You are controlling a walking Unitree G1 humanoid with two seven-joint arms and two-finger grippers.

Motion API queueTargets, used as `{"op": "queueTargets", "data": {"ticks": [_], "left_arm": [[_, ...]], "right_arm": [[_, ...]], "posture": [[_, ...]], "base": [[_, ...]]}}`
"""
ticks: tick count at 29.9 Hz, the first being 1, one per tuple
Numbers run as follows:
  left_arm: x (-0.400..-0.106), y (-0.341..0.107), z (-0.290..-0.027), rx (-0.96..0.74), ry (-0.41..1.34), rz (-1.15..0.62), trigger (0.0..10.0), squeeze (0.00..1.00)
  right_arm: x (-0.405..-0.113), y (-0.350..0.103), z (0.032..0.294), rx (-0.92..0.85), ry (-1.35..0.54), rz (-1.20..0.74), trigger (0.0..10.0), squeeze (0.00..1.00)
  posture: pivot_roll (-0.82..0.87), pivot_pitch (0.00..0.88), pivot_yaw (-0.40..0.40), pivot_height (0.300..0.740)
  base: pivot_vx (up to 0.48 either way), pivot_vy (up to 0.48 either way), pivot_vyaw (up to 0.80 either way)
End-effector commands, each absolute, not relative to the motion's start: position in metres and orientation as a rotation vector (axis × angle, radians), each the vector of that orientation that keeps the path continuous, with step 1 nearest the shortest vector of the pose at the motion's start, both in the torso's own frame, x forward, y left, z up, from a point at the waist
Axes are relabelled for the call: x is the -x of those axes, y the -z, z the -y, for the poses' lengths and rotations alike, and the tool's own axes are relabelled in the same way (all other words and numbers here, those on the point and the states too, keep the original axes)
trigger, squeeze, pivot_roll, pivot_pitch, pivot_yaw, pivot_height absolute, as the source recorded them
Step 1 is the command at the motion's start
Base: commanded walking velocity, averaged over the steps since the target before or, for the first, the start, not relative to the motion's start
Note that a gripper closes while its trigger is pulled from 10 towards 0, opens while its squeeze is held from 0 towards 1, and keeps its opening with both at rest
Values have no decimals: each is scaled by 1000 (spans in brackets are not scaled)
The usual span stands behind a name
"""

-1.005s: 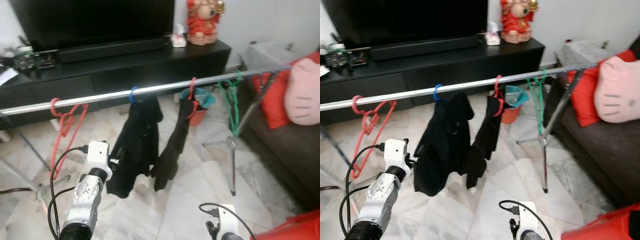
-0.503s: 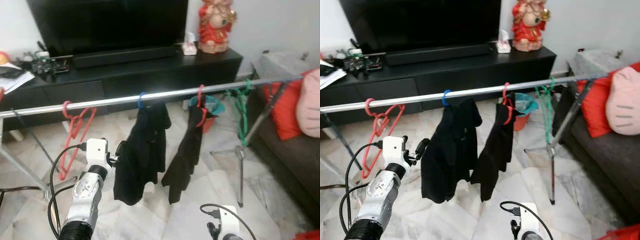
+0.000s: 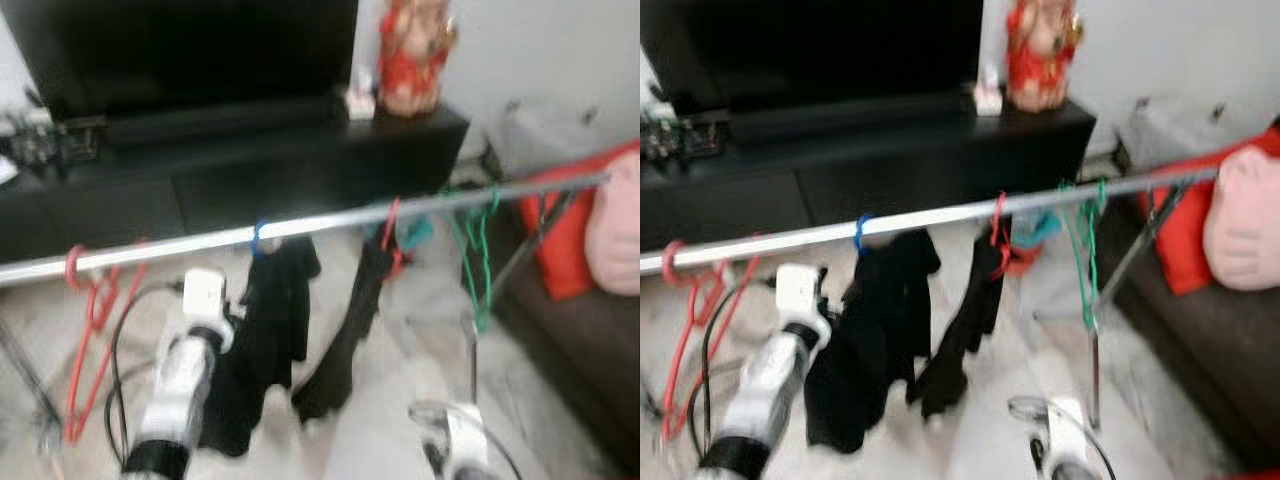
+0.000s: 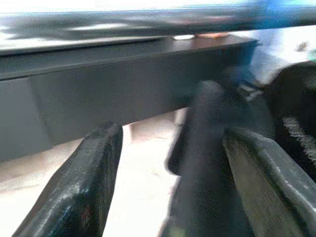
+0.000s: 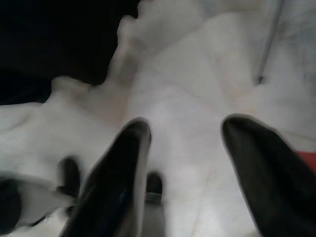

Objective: Hang hanger

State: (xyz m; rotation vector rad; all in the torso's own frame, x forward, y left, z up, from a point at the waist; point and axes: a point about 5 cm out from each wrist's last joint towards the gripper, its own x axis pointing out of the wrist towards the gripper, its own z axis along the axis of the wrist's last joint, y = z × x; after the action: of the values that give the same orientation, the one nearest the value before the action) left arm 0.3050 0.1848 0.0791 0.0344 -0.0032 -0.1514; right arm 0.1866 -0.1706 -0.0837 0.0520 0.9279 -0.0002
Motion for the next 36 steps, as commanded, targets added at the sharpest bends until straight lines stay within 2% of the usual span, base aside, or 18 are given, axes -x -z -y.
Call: {"op": "queueTargets", "data": {"ticks": [1,18,25,32,33,36], "left_arm": [[-308,-83,-174,-13,179,21,10000,0],[-310,-73,-176,-83,176,-85,10000,0],[-306,-83,-172,-65,228,-39,10000,0],[-294,-92,-170,-120,359,-38,10000,0],[-292,-91,-168,-150,389,-56,10000,1000],[-293,-82,-163,-199,406,-106,10000,1000]], "right_arm": [[-182,85,182,-34,23,-940,10000,0],[-184,84,181,-36,16,-933,10000,0],[-184,84,182,-35,17,-933,10000,0],[-185,84,182,-33,12,-934,10000,0],[-185,84,182,-33,11,-935,10000,0],[-184,84,181,-32,5,-936,10000,0]], "posture": [[75,0,-13,740],[78,0,-22,740],[75,0,-22,740],[77,0,-22,740],[77,0,-22,740],[80,0,-21,740]], "base": [[0,0,-763],[0,0,0],[0,0,0],[0,0,0],[0,0,0],[0,0,0]]}}
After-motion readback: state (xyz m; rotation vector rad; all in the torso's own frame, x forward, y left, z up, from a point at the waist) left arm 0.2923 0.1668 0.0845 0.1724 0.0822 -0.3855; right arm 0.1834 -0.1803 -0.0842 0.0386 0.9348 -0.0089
